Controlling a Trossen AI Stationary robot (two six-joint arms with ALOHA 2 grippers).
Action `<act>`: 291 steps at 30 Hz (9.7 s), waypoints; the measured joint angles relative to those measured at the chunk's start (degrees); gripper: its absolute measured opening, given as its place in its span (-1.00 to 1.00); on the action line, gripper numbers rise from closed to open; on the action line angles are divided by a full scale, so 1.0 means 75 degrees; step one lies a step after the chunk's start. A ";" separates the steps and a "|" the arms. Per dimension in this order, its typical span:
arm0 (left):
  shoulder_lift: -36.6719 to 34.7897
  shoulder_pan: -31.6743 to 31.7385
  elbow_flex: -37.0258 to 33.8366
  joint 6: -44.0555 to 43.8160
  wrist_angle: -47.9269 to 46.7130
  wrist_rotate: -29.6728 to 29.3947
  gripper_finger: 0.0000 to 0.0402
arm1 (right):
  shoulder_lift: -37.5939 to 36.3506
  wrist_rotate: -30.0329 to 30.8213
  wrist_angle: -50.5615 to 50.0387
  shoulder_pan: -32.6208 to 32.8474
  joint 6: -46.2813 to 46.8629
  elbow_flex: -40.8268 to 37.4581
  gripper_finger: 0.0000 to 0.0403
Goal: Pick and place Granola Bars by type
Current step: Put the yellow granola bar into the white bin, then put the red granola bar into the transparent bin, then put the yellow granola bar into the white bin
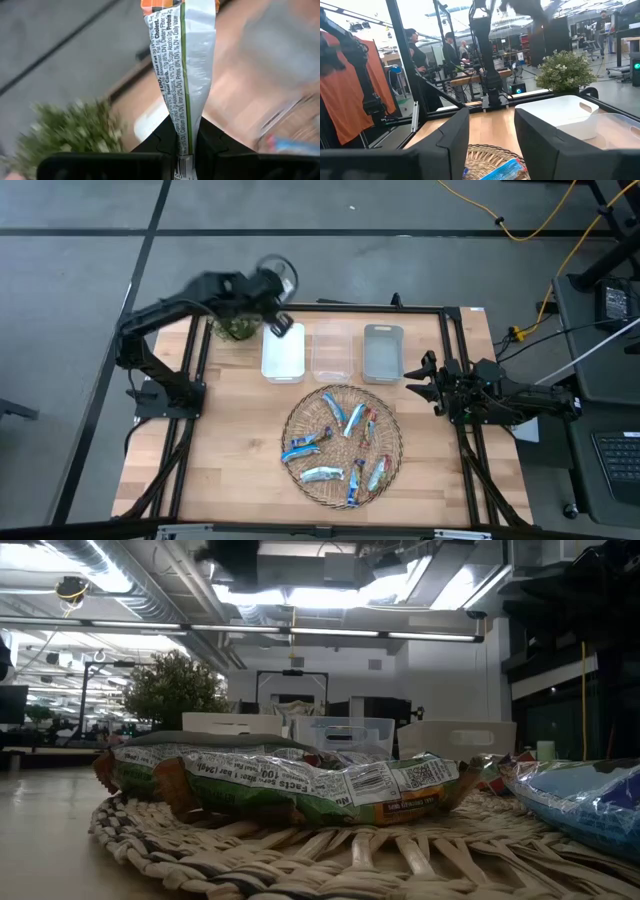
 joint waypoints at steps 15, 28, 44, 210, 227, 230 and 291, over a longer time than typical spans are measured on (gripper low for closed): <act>0.0017 0.0171 -0.4947 -0.1331 0.3681 0.2126 -0.82 | 0.0000 0.0014 -0.0136 0.0001 0.0009 0.0000 -0.21; -0.0044 0.0197 -0.4496 -0.0999 0.3694 0.2468 0.01 | 0.0000 0.0022 -0.0134 0.0001 0.0032 0.0000 -0.21; -0.0237 -0.1553 -0.1251 0.0909 0.3583 0.3082 0.20 | -0.0002 0.0010 -0.0254 -0.0001 0.0013 0.0000 -0.21; 0.5673 -0.0119 0.3740 0.1512 0.0187 0.1938 -0.76 | 0.0003 -0.0185 -0.0854 0.0011 -0.0408 0.0000 -0.21; 0.5036 -0.0429 0.4409 0.1244 -0.0533 0.2723 0.09 | 0.0000 -0.0193 -0.0865 0.0011 -0.0423 0.0000 -0.21; 0.4451 -0.0703 0.4411 0.0948 -0.0450 0.2700 0.08 | 0.0000 -0.0193 -0.0879 0.0011 -0.0592 0.0000 -0.21; 0.7385 -0.3229 0.4411 -0.0804 0.1447 0.2621 0.10 | 0.0009 -0.0191 -0.0382 0.0011 -0.1161 0.0000 -0.21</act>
